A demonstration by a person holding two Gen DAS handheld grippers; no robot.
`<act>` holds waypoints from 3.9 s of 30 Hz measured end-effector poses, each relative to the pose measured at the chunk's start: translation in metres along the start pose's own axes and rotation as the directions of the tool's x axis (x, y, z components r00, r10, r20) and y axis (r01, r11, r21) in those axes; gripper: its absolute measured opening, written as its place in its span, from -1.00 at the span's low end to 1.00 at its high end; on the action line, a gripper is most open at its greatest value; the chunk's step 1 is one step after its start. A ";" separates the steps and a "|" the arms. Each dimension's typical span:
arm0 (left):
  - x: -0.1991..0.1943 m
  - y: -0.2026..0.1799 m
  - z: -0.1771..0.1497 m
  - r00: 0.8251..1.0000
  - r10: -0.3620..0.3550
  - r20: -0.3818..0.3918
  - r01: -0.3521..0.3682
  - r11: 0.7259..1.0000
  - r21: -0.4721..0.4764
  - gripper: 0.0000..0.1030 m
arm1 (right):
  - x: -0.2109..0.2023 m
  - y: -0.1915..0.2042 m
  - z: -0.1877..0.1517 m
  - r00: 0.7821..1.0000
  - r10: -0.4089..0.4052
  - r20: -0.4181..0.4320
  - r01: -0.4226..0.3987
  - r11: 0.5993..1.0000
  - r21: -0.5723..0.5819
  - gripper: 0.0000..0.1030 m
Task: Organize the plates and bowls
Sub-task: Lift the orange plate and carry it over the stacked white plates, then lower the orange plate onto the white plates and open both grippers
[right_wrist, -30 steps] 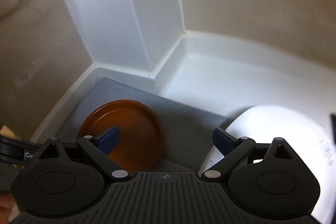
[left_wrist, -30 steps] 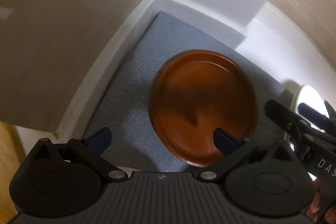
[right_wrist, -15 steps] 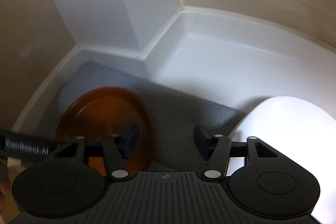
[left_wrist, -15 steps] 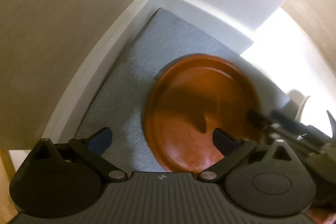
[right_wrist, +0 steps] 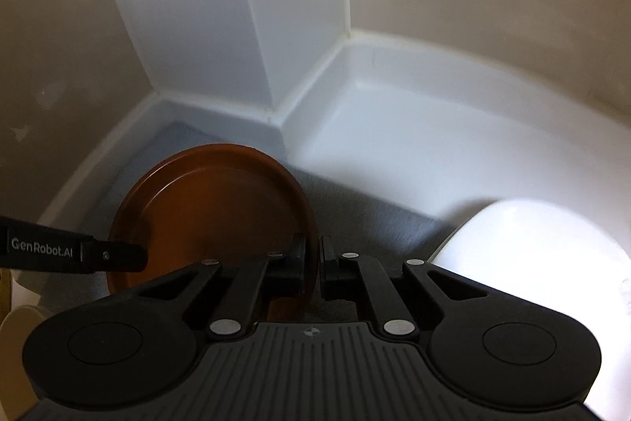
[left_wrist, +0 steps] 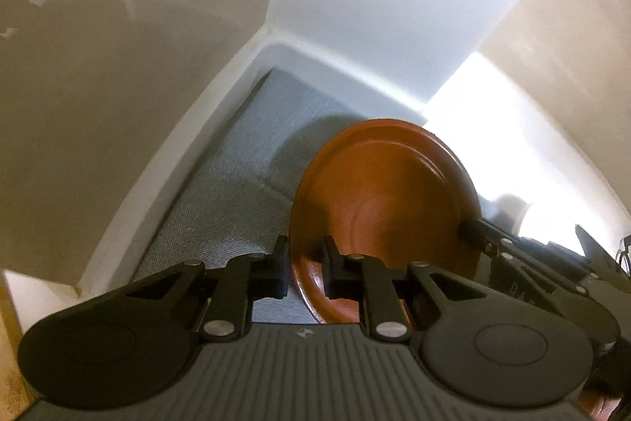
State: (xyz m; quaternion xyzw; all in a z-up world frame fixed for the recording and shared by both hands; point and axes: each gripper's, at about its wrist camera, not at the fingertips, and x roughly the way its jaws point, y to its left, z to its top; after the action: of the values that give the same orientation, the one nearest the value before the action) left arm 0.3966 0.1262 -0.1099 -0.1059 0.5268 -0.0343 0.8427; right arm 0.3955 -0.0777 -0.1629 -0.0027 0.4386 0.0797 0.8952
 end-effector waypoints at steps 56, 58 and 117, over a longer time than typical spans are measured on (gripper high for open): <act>-0.138 -0.229 -0.210 0.959 -0.274 0.078 0.215 0.874 0.436 -0.66 | -0.321 -0.162 -0.202 0.937 -0.211 0.280 0.122 0.945 0.304 -0.86; -0.136 -0.230 -0.210 0.962 -0.261 0.079 0.203 0.879 0.432 -0.66 | -0.319 -0.166 -0.202 0.943 -0.194 0.270 0.108 0.948 0.300 -0.86; 0.040 -0.204 -0.048 0.987 -0.141 -0.078 0.160 0.906 0.391 0.49 | -0.089 -0.174 -0.087 0.980 -0.199 -0.008 0.193 0.942 0.276 -0.78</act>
State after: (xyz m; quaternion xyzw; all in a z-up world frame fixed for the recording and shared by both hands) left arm 0.3821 -0.0867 -0.1219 0.0272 0.5191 -0.2074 0.8287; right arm 0.2989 -0.2683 -0.1577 0.0788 0.4338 -0.0715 0.8947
